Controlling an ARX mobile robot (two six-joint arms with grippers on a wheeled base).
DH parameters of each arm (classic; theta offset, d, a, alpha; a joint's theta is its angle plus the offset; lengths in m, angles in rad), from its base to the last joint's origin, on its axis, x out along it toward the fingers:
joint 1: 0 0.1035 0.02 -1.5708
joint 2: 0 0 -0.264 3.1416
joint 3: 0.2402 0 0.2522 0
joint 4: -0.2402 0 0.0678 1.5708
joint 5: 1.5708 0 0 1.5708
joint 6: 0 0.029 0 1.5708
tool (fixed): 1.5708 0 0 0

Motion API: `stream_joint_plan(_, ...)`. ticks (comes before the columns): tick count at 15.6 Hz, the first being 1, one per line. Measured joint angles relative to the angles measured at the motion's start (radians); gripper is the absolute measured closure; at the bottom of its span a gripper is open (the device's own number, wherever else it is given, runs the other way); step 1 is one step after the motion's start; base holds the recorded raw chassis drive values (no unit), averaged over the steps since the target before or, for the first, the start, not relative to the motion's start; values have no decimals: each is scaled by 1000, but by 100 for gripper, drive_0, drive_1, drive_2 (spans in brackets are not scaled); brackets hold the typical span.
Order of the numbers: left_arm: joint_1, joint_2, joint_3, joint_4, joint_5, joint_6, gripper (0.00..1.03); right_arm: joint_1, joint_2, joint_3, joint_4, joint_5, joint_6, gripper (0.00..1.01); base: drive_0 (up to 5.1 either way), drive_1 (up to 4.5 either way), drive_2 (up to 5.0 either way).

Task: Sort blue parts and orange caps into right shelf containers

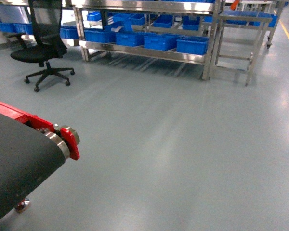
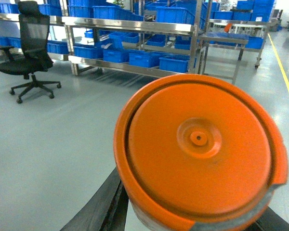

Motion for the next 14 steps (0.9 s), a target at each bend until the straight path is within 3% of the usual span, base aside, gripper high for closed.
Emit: stream_joint_plan(14, 0, 0, 0, 0, 0, 0, 61, 0, 0, 0, 0, 0, 0, 59, -160, -160, -160)
